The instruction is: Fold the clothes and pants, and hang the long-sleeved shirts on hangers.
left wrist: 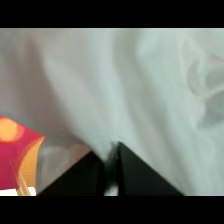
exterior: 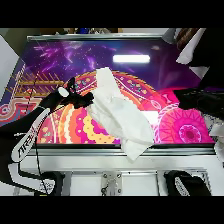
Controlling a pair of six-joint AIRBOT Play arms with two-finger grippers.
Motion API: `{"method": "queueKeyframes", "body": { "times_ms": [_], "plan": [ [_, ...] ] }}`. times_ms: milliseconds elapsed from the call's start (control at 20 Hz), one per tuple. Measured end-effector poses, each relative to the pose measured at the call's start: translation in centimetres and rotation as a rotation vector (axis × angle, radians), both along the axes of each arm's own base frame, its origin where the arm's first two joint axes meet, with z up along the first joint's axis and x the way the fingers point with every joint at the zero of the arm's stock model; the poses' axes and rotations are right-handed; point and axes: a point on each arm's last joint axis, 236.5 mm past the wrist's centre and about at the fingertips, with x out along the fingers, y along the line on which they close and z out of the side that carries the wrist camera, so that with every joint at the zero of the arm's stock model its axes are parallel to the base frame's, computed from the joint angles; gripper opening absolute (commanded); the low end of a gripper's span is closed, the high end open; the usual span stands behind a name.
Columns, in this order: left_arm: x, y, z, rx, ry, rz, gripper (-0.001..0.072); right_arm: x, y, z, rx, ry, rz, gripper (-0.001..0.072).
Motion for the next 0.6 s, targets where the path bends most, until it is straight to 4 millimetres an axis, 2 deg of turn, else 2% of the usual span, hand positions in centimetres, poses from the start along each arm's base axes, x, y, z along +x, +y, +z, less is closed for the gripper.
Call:
{"method": "queueKeyframes", "body": {
  "times_ms": [150,200,300,450,600],
  "plan": [
    [1.4,0.2,1.9,-0.009,-0.036,-0.016,0.0012,0.6,-0.6,-4.4,-0.012,0.128,-0.017,0.0022],
    [2.0,0.5,3.1,-0.008,-0.064,-0.024,0.0013,0.7,-1.1,-6.9,-0.019,0.2,-0.034,0.0121],
    [3.1,1.5,6.0,-0.008,-0.13,-0.04,0.0013,0.7,-1.6,-11.9,-0.021,0.341,-0.056,0.0656],
    [4.0,3.0,10.1,-0.001,-0.222,-0.048,0.0012,0.3,-1.3,-20.0,0.024,0.561,-0.071,0.0652],
    [4.3,4.0,12.3,0.005,-0.272,-0.043,0.0013,0.1,0.1,-25.8,0.093,0.713,-0.072,0.0651]
  ]
}}
